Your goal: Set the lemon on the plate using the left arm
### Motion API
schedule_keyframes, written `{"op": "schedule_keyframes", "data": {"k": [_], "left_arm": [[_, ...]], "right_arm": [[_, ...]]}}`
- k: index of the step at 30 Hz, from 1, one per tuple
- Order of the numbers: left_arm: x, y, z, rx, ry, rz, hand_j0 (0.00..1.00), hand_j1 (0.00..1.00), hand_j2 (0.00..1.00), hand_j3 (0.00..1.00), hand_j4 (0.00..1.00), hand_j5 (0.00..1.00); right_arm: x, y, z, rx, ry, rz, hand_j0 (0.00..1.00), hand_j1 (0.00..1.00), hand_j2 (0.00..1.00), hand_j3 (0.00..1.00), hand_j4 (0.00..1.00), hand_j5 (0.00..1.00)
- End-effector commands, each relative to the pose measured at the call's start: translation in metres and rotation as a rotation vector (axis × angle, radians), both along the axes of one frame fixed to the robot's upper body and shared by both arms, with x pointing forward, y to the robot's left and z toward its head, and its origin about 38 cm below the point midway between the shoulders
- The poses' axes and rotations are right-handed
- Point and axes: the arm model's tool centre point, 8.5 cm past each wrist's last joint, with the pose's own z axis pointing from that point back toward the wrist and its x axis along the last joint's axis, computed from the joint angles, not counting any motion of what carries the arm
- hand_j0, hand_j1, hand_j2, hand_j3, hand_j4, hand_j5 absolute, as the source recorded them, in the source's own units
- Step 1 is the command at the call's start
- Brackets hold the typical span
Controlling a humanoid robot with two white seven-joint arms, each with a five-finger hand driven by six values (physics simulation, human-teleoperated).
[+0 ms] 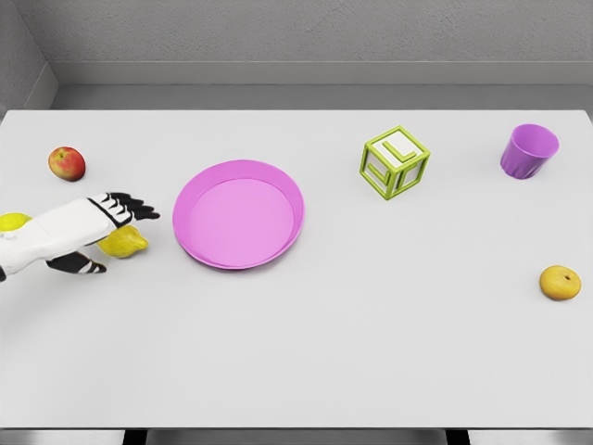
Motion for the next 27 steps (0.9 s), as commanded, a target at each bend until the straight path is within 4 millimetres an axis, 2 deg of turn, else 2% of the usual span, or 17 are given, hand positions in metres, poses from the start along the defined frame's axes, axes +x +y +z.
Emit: {"op": "schedule_keyframes", "data": {"k": [1,7,9,13,27], "left_arm": [[-0.001,0.001,-0.005,0.021,0.032,-0.001,1.0,1.0,1.0,1.0,1.0,1.0],[0.0,0.003,-0.001,0.019,0.027,0.002,1.0,1.0,1.0,1.0,1.0,1.0],[0.005,0.005,0.007,0.037,0.012,0.004,1.0,1.0,1.0,1.0,1.0,1.0],[0.012,0.015,0.006,0.079,0.041,0.025,1.0,1.0,1.0,1.0,1.0,1.0],[0.017,-0.001,-0.002,0.133,0.095,-0.018,1.0,1.0,1.0,1.0,1.0,1.0]], "right_arm": [[-0.001,0.0,0.0,0.0,0.001,0.001,1.0,1.0,1.0,1.0,1.0,1.0],[-0.001,0.0,0.0,0.001,0.001,0.001,1.0,1.0,1.0,1.0,1.0,1.0],[-0.001,0.0,0.0,0.0,0.001,-0.001,1.0,1.0,1.0,1.0,1.0,1.0],[-0.001,0.0,0.0,0.0,0.001,-0.001,1.0,1.0,1.0,1.0,1.0,1.0],[-0.001,0.0,0.0,0.0,0.001,-0.001,1.0,1.0,1.0,1.0,1.0,1.0]]}}
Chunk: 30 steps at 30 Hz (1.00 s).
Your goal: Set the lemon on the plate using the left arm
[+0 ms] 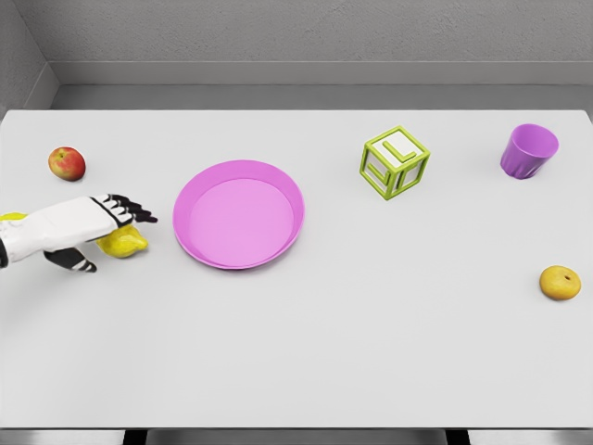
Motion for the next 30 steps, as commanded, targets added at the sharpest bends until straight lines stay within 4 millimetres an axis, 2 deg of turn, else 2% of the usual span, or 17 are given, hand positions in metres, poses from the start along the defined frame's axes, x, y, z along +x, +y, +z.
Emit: {"op": "schedule_keyframes", "data": {"k": [1,4,17,22,30], "left_arm": [[-0.001,-0.003,-0.004,0.002,0.019,-0.003,1.0,1.0,1.0,1.0,1.0,1.0],[0.005,0.007,-0.004,0.009,0.02,0.026,1.0,1.0,1.0,1.0,1.0,1.0],[0.013,-0.01,-0.004,-0.017,0.013,0.004,1.0,1.0,1.0,1.0,1.0,1.0],[0.013,-0.01,-0.006,0.017,0.009,-0.002,0.83,0.83,0.83,0.83,0.83,0.83],[0.009,-0.015,-0.015,0.028,0.037,-0.021,0.83,0.83,0.83,0.83,0.83,0.83]], "right_arm": [[0.001,0.0,0.0,0.0,-0.002,-0.001,1.0,1.0,1.0,1.0,1.0,1.0],[0.0,0.0,0.0,0.0,0.0,0.001,1.0,1.0,1.0,1.0,1.0,1.0],[0.0,0.0,0.0,0.001,0.001,-0.001,1.0,1.0,1.0,1.0,1.0,1.0],[0.0,0.0,0.0,0.0,0.0,-0.001,1.0,1.0,1.0,1.0,1.0,1.0],[0.0,0.0,0.0,0.0,0.0,-0.001,1.0,1.0,1.0,1.0,1.0,1.0]]}}
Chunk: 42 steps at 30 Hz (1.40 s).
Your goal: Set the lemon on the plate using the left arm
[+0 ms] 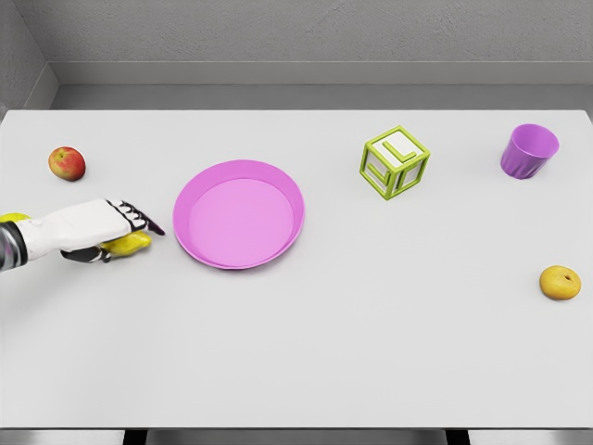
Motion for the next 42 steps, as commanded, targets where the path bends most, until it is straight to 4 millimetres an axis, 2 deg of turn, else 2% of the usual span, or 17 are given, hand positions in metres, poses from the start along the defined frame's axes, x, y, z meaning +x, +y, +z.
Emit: {"op": "schedule_keyframes", "data": {"k": [1,4,11,16,23,25,27,32,35,42], "left_arm": [[-0.001,-0.001,-0.002,-0.006,0.013,-0.003,0.83,0.83,0.83,0.83,0.83,0.83],[-0.002,-0.002,-0.003,-0.003,0.018,-0.006,0.82,0.82,0.82,0.82,0.82,0.82],[-0.002,0.0,-0.002,0.01,0.014,-0.006,0.64,0.64,0.64,0.64,0.64,0.64],[0.0,0.001,0.002,0.006,0.005,-0.003,0.64,0.64,0.64,0.64,0.64,0.64],[0.009,0.0,0.024,-0.025,-0.046,0.001,0.65,0.65,0.65,0.65,0.65,0.65],[0.012,-0.006,0.033,-0.042,-0.068,-0.016,0.65,0.65,0.65,0.65,0.65,0.65],[0.015,-0.012,0.051,-0.064,-0.107,-0.033,0.65,0.65,0.65,0.65,0.65,0.65],[0.005,-0.043,0.07,-0.111,-0.151,-0.13,0.64,0.64,0.64,0.64,0.64,0.64],[0.001,-0.058,0.074,-0.144,-0.163,-0.169,0.64,0.64,0.64,0.64,0.64,0.64],[0.009,-0.099,0.071,-0.223,-0.177,-0.219,0.64,0.64,0.64,0.64,0.64,0.64]], "right_arm": [[0.0,0.0,0.0,0.0,0.0,0.001,1.0,1.0,1.0,1.0,1.0,1.0],[0.001,0.0,0.0,0.0,-0.001,-0.001,1.0,1.0,1.0,1.0,1.0,1.0],[0.0,0.0,0.0,0.0,0.0,-0.001,1.0,1.0,1.0,1.0,1.0,1.0],[0.0,0.0,0.0,0.0,0.0,-0.001,1.0,1.0,1.0,1.0,1.0,1.0],[0.0,0.0,0.0,0.0,0.0,0.001,1.0,1.0,1.0,1.0,1.0,1.0],[-0.001,0.0,0.0,0.001,0.002,0.001,1.0,1.0,1.0,1.0,1.0,1.0],[0.0,0.0,0.0,0.0,0.0,0.001,1.0,1.0,1.0,1.0,1.0,1.0],[0.001,0.0,0.0,0.0,-0.001,-0.001,1.0,1.0,1.0,1.0,1.0,1.0],[0.001,0.0,0.0,0.0,-0.001,0.001,1.0,1.0,1.0,1.0,1.0,1.0],[-0.001,0.0,0.0,0.001,0.002,-0.001,1.0,1.0,1.0,1.0,1.0,1.0]]}}
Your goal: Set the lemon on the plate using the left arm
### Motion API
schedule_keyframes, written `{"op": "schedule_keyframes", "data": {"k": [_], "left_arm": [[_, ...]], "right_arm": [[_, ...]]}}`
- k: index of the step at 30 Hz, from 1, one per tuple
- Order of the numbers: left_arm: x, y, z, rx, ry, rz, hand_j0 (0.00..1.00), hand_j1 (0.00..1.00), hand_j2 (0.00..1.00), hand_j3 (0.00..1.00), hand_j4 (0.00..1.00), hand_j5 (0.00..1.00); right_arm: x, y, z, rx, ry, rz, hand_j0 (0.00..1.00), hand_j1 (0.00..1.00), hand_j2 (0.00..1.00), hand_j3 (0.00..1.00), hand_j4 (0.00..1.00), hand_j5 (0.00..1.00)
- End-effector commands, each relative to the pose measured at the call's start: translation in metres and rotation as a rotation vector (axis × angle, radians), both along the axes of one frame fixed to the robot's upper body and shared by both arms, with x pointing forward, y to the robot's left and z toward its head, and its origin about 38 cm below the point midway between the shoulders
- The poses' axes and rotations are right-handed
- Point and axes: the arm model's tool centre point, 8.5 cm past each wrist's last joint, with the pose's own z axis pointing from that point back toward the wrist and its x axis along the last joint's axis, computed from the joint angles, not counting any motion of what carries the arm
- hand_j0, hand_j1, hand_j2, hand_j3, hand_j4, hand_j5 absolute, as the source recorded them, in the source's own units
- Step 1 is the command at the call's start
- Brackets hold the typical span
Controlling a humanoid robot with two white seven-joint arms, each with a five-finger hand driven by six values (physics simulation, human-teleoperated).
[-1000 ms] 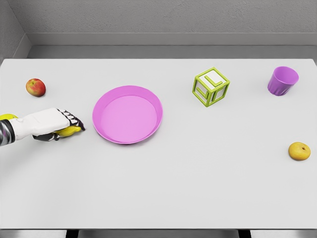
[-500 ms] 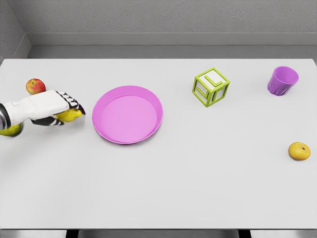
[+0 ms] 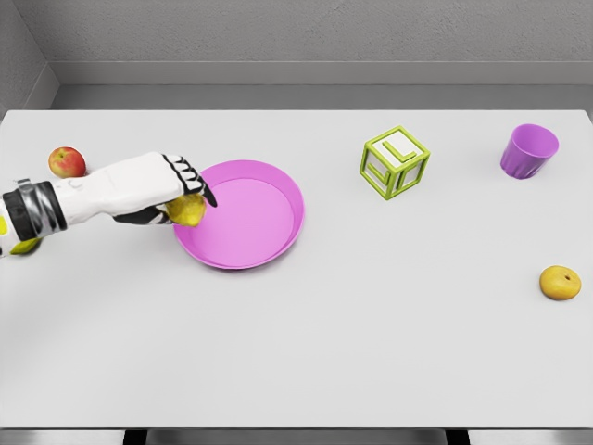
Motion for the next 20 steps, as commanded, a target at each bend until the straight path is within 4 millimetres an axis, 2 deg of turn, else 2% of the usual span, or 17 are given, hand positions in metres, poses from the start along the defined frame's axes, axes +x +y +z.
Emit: {"op": "schedule_keyframes", "data": {"k": [1,2,3,4,7,9,10,12,14,16,17,20], "left_arm": [[0.0,-0.018,-0.004,-0.043,0.008,-0.024,0.64,0.64,0.64,0.64,0.64,0.64],[0.001,-0.025,-0.004,-0.052,0.004,-0.032,0.64,0.64,0.64,0.64,0.64,0.64],[0.004,-0.031,-0.001,-0.077,0.002,-0.039,0.74,0.74,0.74,0.74,0.74,0.74],[0.005,-0.031,0.003,-0.103,-0.003,-0.037,1.0,1.0,1.0,1.0,1.0,1.0],[0.006,-0.028,0.008,-0.11,-0.012,-0.031,1.0,1.0,1.0,1.0,1.0,1.0],[0.011,0.008,0.033,-0.119,-0.078,0.055,1.0,1.0,1.0,1.0,1.0,1.0],[0.01,0.024,0.037,-0.105,-0.088,0.088,1.0,1.0,1.0,1.0,1.0,1.0],[0.005,0.049,0.038,-0.082,-0.089,0.139,1.0,1.0,1.0,1.0,1.0,1.0],[-0.004,0.082,0.033,-0.101,-0.055,0.213,1.0,1.0,1.0,1.0,1.0,1.0],[-0.002,0.096,0.021,-0.12,-0.009,0.254,1.0,1.0,1.0,1.0,1.0,1.0],[-0.004,0.098,0.014,-0.121,0.011,0.261,1.0,1.0,1.0,1.0,1.0,1.0],[-0.005,0.096,0.012,-0.115,0.018,0.256,1.0,1.0,1.0,1.0,1.0,1.0]], "right_arm": [[0.0,0.0,0.0,0.0,0.0,-0.001,1.0,1.0,1.0,1.0,1.0,1.0],[0.0,0.0,0.0,0.001,0.001,-0.001,1.0,1.0,1.0,1.0,1.0,1.0],[0.0,0.0,0.0,0.0,0.0,0.001,1.0,1.0,1.0,1.0,1.0,1.0],[0.001,0.0,0.0,0.0,-0.002,-0.001,1.0,1.0,1.0,1.0,1.0,1.0],[0.0,0.0,0.0,0.0,0.0,-0.001,1.0,1.0,1.0,1.0,1.0,1.0],[0.0,0.0,0.0,0.0,0.0,-0.001,1.0,1.0,1.0,1.0,1.0,1.0],[0.0,0.0,0.0,0.0,0.0,0.001,1.0,1.0,1.0,1.0,1.0,1.0],[0.0,0.0,0.0,0.0,0.0,-0.001,1.0,1.0,1.0,1.0,1.0,1.0],[0.0,0.0,0.0,0.0,0.0,-0.001,1.0,1.0,1.0,1.0,1.0,1.0],[0.001,0.0,0.0,0.0,-0.002,-0.001,1.0,1.0,1.0,1.0,1.0,1.0],[0.0,0.0,0.0,0.0,0.0,-0.001,1.0,1.0,1.0,1.0,1.0,1.0],[0.0,0.0,0.0,0.0,0.0,-0.001,1.0,1.0,1.0,1.0,1.0,1.0]]}}
